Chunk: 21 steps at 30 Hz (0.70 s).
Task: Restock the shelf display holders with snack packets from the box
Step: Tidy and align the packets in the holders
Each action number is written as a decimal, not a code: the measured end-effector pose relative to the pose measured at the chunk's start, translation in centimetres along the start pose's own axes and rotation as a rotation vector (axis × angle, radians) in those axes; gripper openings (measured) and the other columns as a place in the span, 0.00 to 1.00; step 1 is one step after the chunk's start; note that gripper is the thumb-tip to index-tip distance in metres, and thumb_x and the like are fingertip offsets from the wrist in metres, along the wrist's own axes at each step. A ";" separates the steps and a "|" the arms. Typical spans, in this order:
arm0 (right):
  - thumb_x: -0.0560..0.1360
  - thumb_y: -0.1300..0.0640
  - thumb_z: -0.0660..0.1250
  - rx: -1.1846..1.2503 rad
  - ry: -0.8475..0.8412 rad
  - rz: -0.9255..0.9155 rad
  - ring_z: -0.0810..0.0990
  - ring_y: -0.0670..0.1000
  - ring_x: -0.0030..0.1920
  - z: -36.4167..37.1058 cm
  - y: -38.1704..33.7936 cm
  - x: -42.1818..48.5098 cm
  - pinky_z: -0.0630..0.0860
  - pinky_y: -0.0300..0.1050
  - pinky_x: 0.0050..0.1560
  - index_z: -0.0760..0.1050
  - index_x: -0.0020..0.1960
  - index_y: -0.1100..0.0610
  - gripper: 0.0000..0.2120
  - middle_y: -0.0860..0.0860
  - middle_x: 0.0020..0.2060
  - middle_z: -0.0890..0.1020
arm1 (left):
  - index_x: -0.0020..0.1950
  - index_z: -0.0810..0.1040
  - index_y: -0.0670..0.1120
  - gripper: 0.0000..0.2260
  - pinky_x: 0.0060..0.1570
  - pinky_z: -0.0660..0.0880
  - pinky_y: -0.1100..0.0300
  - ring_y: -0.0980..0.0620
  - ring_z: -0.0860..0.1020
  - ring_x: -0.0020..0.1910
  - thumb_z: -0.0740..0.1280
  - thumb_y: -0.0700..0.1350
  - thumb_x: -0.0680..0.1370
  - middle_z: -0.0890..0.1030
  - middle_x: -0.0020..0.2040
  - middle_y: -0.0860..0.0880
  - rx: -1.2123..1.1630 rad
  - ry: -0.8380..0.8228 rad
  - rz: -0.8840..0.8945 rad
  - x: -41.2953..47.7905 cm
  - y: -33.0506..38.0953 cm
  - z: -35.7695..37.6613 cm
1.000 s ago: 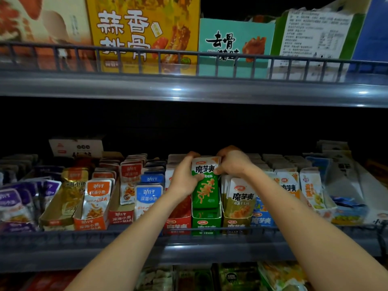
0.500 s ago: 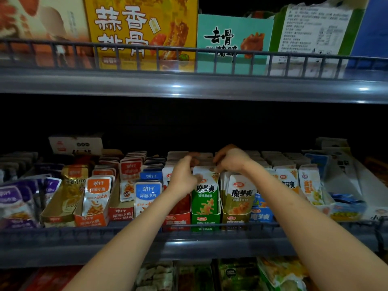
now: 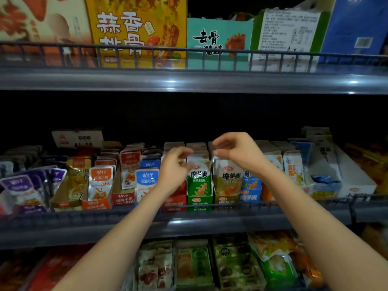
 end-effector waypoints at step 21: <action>0.75 0.54 0.70 0.031 -0.615 0.733 0.79 0.46 0.51 26.4 25.1 -40.2 0.77 0.43 0.53 0.76 0.59 0.53 0.13 0.45 0.46 0.80 | 0.59 0.78 0.46 0.11 0.55 0.70 0.57 0.47 0.76 0.56 0.66 0.42 0.77 0.79 0.57 0.48 0.380 -0.384 -0.465 -38.4 -19.0 5.4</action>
Point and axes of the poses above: each hand's wrist, its own x-axis towards the middle knuckle, its own z-axis out of the palm, y = z × x, the point moved 9 cm from there along x, towards the middle knuckle
